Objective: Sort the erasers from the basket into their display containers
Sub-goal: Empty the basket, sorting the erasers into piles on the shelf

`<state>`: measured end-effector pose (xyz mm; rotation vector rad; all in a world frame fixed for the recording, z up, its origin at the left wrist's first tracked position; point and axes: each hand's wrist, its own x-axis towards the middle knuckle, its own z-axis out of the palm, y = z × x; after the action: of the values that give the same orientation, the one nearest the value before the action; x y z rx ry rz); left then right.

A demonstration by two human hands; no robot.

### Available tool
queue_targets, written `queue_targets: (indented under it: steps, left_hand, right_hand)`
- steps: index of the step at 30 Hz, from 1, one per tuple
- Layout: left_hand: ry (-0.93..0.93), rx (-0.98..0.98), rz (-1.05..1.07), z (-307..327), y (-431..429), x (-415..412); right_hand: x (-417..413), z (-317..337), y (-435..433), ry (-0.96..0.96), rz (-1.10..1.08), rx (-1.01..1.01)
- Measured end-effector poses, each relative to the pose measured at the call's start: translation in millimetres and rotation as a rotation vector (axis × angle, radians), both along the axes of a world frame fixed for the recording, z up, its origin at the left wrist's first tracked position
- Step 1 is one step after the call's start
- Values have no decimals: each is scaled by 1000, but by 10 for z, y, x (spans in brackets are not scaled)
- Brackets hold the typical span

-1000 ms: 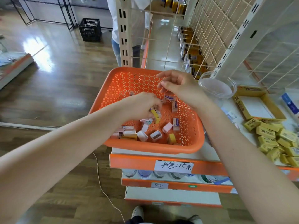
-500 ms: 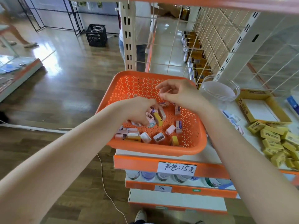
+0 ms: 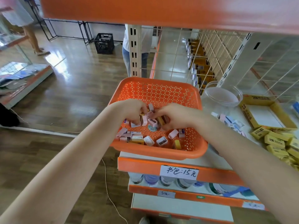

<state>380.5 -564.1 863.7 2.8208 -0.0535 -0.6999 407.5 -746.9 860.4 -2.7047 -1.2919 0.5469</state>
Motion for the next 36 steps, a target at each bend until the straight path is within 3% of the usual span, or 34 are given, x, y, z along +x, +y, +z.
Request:
queue_targets:
  steps: [13,25,31,36]
  left_hand:
    - [-31,49,-73,-23,-67,-21]
    - [-80,-68,9,-4,-50,-54]
    - [-106,-66,-70,86,-92,-89]
    - [-102,-105,-138,326,-216,-15]
  right_hand:
    - [-27,9,58,-90,97,-25]
    - [-117,4,81,-176,229,-15]
    - [-138,146,8,-51,88,197]
    - [-156,402,-341,-71,-35,323]
